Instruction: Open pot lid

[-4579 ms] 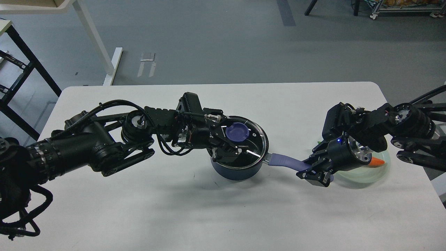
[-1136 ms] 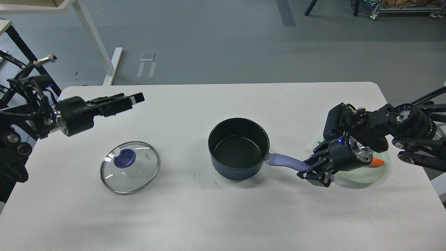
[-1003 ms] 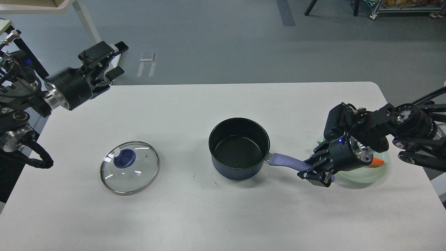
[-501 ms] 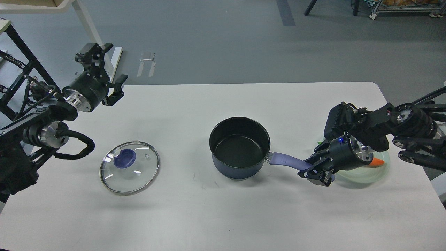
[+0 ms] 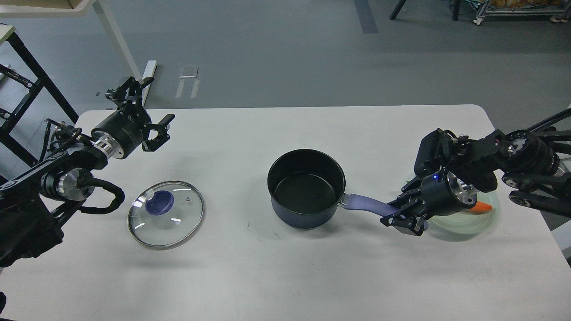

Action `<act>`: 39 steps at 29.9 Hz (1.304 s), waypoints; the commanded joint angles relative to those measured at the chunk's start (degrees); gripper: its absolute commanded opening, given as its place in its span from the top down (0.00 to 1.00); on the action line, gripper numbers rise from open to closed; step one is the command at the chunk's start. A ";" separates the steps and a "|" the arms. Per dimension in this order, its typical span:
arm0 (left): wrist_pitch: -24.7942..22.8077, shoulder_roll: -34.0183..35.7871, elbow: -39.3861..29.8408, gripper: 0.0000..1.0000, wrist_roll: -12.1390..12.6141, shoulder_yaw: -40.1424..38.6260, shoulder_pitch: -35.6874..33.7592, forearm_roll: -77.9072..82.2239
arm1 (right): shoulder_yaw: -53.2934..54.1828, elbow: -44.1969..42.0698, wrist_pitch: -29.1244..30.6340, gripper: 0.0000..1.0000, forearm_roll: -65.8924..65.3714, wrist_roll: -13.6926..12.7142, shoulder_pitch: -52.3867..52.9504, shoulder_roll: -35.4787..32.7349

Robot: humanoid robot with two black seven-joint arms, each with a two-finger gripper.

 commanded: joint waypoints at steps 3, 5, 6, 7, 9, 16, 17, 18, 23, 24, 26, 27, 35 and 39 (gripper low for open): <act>-0.19 0.07 -0.09 0.01 0.00 0.04 0.00 0.01 | 0.09 0.14 0.09 0.05 0.67 0.01 1.22 -0.97; -0.19 0.16 -0.18 0.01 0.00 -0.04 -0.08 0.01 | 0.17 0.75 0.18 0.03 2.42 0.01 3.15 -2.54; -0.19 0.16 -0.18 0.01 0.00 -0.05 -0.08 0.01 | 0.44 1.10 0.26 0.03 4.08 0.01 4.03 -3.42; -0.27 0.25 -0.26 0.01 0.00 -0.05 -0.08 0.01 | 0.70 1.62 0.18 0.03 6.28 0.01 4.91 -4.39; -0.36 0.34 -0.35 0.01 0.00 -0.05 -0.08 0.01 | 1.05 2.85 0.18 0.03 11.19 0.01 7.72 -6.06; -0.36 0.60 -0.79 0.01 0.00 -0.05 0.00 -0.08 | 7.64 3.74 -0.35 0.03 34.91 0.01 9.76 -11.78; -0.36 0.60 -0.88 0.01 0.00 -0.05 0.00 -0.08 | 8.52 3.30 -0.35 0.03 40.17 0.01 8.97 -12.56; -0.36 0.60 -0.88 0.01 0.00 -0.05 -0.08 -0.08 | 9.31 2.60 -0.44 0.02 46.05 0.01 8.09 -12.92; -0.36 0.60 -0.97 0.01 0.00 -0.05 0.00 -0.08 | 12.21 -2.40 -0.53 0.02 69.89 0.01 3.79 -12.66; -0.36 0.51 -1.05 0.01 0.00 -0.05 0.00 -0.08 | 12.91 -4.24 -0.87 0.02 74.28 0.01 2.65 -12.49; -0.36 0.43 -1.05 0.01 0.00 -0.05 0.00 -0.08 | 14.49 -7.15 -2.54 0.02 81.49 0.01 -0.25 -11.09; -0.36 0.43 -1.05 0.01 0.00 -0.05 0.00 -0.08 | 15.46 -8.29 -3.50 0.02 84.49 0.01 -1.66 -10.12; -0.45 -0.36 -1.05 0.01 0.00 -0.57 0.00 -0.08 | 26.18 -20.50 -6.68 0.01 102.97 0.01 -15.98 -0.46; -0.45 -1.07 -1.05 0.01 0.00 -0.66 0.18 -0.08 | 32.85 -28.59 -6.68 0.01 105.26 0.01 -23.28 7.97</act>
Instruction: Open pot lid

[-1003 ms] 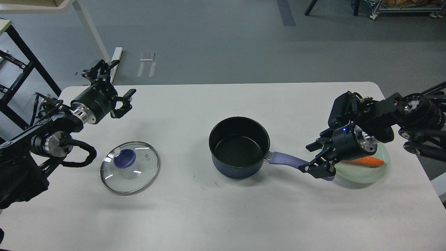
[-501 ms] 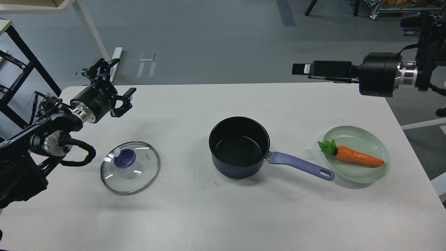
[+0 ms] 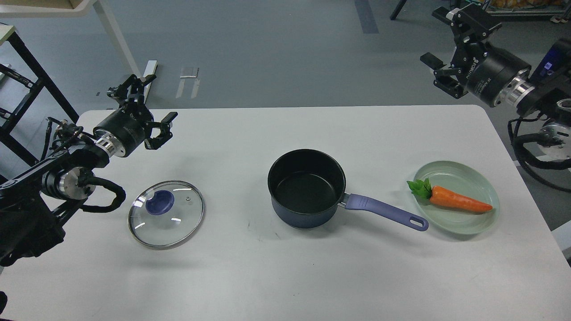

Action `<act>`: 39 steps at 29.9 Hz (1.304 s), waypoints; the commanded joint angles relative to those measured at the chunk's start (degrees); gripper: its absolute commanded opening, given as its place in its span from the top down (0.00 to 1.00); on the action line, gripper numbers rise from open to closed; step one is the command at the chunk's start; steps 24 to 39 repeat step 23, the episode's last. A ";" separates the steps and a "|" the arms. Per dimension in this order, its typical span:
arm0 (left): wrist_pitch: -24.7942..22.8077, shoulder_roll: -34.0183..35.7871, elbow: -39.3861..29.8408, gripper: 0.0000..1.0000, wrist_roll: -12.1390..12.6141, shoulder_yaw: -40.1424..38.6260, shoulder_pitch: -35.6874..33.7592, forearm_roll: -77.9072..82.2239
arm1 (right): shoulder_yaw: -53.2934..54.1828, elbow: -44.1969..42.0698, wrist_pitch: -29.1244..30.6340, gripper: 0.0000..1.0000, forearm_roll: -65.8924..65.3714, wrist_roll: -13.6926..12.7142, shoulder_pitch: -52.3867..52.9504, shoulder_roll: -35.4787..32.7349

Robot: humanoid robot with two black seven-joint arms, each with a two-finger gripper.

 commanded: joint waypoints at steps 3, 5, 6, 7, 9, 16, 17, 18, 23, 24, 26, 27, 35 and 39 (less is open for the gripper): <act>-0.09 -1.03 0.01 0.01 0.09 -1.15 0.85 0.00 | 8.09 -7.78 0.11 0.01 2.18 0.00 -8.02 9.24; -0.18 -1.64 0.01 0.01 0.35 -2.29 1.56 0.00 | 8.45 -8.39 0.55 0.01 3.06 0.00 -9.16 11.08; -0.18 -1.91 0.01 0.01 0.44 -2.73 1.91 0.00 | 8.45 -8.57 0.81 0.01 3.67 0.00 -9.61 11.88; -0.18 -2.08 0.01 0.01 0.53 -2.99 2.17 0.00 | 8.45 -8.66 0.99 0.01 4.11 0.00 -9.87 12.41; -0.36 -2.17 0.01 0.01 0.53 -3.08 2.88 0.00 | 8.36 -9.36 1.34 0.01 4.38 0.00 -10.31 13.46; -0.27 -2.52 0.01 0.01 0.62 -3.17 3.23 0.09 | 7.92 -9.72 5.30 0.00 3.59 0.00 -11.10 13.73; -0.27 -2.61 0.01 0.01 0.62 -3.17 3.14 0.09 | 8.01 -9.71 5.30 0.00 3.59 0.00 -11.19 13.73; -0.27 -2.70 0.01 0.01 0.62 -3.09 3.14 0.18 | 8.27 -9.80 5.30 0.00 3.59 0.00 -11.19 13.82; -0.27 -2.61 0.01 0.01 0.70 -3.17 3.14 0.18 | 8.63 -9.98 4.95 0.01 3.59 0.00 -11.45 14.17; -0.27 -2.61 0.01 0.01 0.70 -3.17 3.14 0.18 | 8.63 -9.98 4.95 0.01 3.59 0.00 -11.45 14.17; -0.27 -2.61 0.01 0.01 0.70 -3.17 3.14 0.18 | 8.63 -9.98 4.95 0.01 3.59 0.00 -11.45 14.17; -0.27 -2.61 0.01 0.01 0.70 -3.17 3.14 0.18 | 8.63 -9.98 4.95 0.01 3.59 0.00 -11.45 14.17; -0.27 -2.61 0.01 0.01 0.70 -3.17 3.14 0.18 | 8.63 -9.98 4.95 0.01 3.59 0.00 -11.45 14.17; -0.27 -2.61 0.01 0.01 0.70 -3.17 3.14 0.18 | 8.63 -9.98 4.95 0.01 3.59 0.00 -11.45 14.17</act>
